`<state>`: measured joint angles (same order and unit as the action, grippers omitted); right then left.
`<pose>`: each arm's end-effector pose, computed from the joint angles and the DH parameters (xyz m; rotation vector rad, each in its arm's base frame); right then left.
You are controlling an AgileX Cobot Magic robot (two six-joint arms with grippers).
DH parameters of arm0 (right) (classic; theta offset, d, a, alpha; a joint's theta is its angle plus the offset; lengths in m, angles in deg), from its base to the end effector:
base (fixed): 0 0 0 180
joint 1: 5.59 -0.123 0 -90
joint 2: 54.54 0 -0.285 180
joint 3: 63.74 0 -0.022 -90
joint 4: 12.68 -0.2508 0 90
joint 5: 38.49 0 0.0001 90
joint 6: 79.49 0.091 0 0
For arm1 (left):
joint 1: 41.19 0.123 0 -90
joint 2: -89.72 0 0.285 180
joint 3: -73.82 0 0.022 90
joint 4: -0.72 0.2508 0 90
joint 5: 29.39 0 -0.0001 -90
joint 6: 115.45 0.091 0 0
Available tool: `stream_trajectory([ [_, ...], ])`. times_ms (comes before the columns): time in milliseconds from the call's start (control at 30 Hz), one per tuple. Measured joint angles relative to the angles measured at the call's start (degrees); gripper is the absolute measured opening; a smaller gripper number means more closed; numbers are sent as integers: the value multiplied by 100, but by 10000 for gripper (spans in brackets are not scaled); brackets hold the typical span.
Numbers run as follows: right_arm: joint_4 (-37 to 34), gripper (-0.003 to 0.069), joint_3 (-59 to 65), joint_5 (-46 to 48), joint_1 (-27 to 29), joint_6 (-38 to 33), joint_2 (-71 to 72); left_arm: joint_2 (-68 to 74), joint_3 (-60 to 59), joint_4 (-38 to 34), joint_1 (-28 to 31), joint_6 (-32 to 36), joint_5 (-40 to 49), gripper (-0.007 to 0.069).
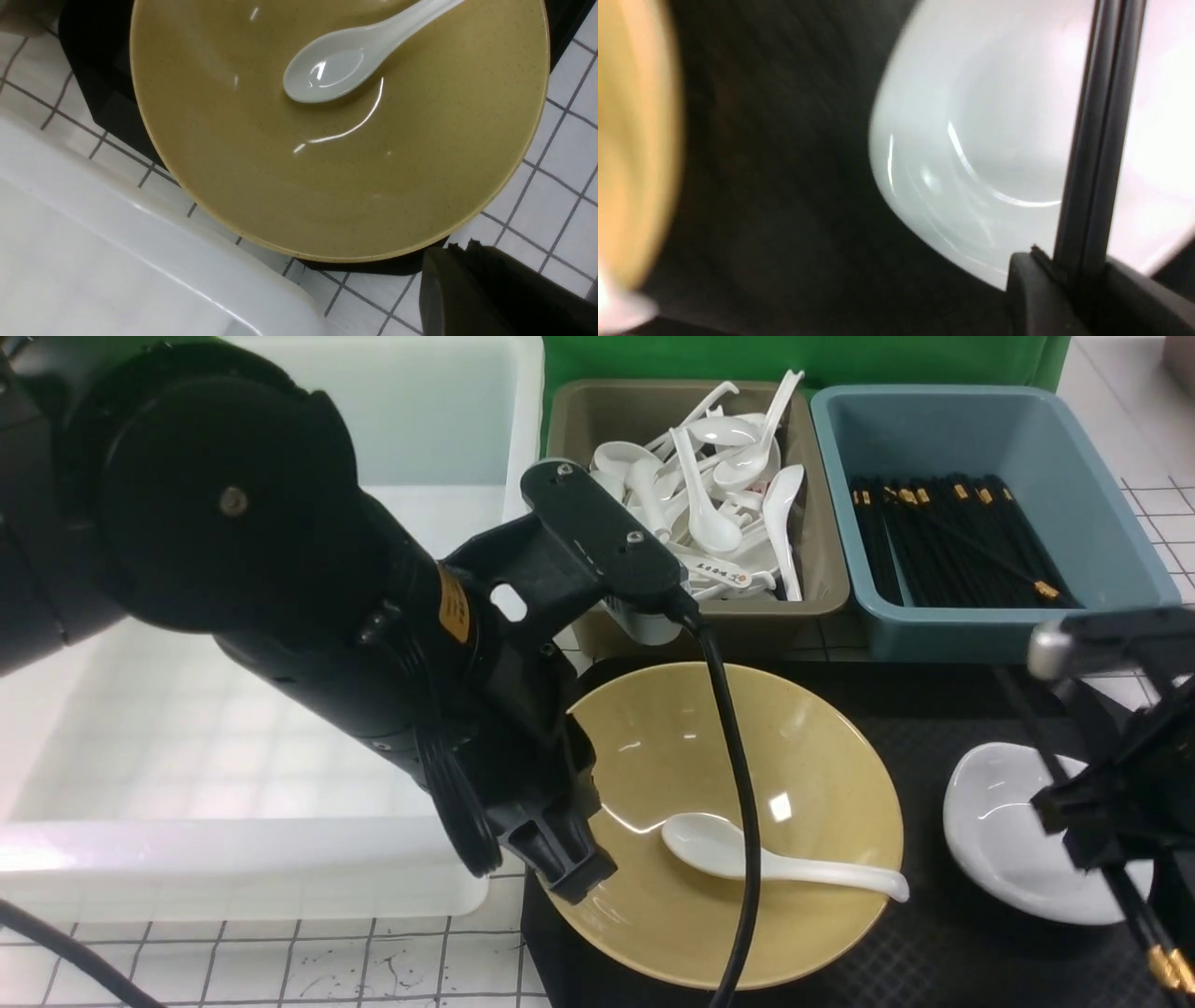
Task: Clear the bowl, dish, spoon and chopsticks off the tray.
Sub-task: Use the right arm to grab the chopsticks, then use the right arm to put the chopsticks into the small storage box on the right
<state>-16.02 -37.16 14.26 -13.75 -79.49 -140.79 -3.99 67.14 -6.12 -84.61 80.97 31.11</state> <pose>0.2406 0.0388 0.2423 -0.1633 2.8880 0.0994 0.1923 -0.1950 0.3355 1.3077 2.3654 -0.3036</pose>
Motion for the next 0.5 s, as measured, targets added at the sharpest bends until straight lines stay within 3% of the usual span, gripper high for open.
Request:
stream_trajectory([
  [233, 210, 164, -1243, 147, 0, -41, 94, 430, 505, 96, 0, -75, -654, -15],
  [500, 291, 164, -3275, -147, 50, -109, -1491, 1862, 3196, 1150, 0, -341, -562, -15],
])
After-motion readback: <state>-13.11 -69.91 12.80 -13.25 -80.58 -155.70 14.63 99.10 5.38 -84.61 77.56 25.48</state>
